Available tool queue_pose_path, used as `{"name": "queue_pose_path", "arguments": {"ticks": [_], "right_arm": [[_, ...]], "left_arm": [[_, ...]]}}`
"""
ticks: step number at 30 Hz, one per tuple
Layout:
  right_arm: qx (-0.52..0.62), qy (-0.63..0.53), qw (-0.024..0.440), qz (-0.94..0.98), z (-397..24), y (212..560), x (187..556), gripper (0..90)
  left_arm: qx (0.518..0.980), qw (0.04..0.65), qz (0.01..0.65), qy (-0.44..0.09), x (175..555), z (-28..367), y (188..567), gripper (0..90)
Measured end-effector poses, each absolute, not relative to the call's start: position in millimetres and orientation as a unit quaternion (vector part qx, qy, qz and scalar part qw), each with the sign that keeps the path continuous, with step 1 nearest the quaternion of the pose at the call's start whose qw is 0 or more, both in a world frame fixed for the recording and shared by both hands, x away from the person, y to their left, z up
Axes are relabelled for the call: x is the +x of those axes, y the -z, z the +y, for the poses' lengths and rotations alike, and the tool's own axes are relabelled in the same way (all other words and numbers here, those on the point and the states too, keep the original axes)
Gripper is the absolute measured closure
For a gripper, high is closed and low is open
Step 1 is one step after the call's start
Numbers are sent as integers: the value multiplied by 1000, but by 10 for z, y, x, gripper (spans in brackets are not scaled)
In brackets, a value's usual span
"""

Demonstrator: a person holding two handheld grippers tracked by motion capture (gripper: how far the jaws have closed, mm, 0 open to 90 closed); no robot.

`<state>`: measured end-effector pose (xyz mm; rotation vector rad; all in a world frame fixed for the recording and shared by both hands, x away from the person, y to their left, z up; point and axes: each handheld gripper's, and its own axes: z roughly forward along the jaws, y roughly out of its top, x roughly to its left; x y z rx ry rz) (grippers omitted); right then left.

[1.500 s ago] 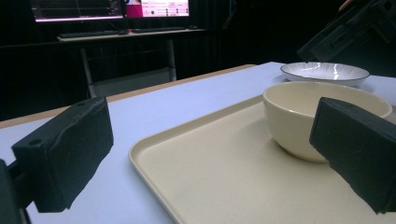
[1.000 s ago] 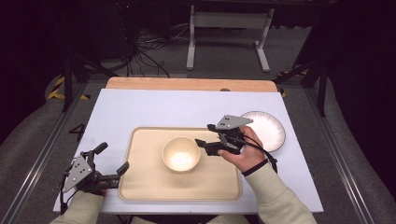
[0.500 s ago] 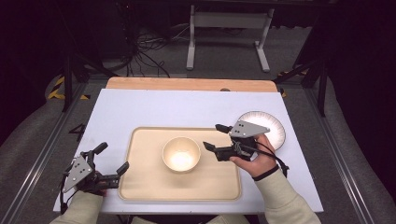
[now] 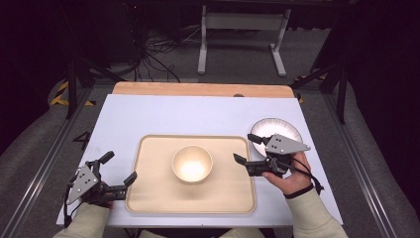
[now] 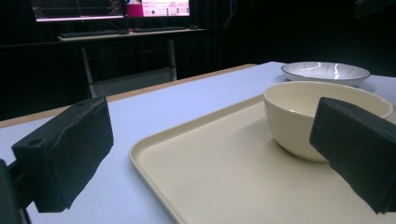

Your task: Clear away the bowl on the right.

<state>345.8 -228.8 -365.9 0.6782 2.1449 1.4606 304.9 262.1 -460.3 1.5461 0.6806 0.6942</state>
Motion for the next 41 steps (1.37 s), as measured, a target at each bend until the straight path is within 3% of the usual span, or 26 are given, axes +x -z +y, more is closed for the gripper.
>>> {"name": "queue_pose_path", "arguments": {"ticks": [8, 26, 41], "right_arm": [[259, -542, 264, 755, -2439, 3729, 3362, 208], [276, -540, 251, 754, -2695, 4147, 3235, 204], [301, -500, 289, 759, -2783, 4358, 3208, 211]], "left_arm": [[670, 611, 295, -301, 3050, 2621, 4603, 1], [673, 612, 301, -287, 3063, 2633, 4590, 1], [674, 610, 302, -285, 3071, 2639, 4586, 1]]}}
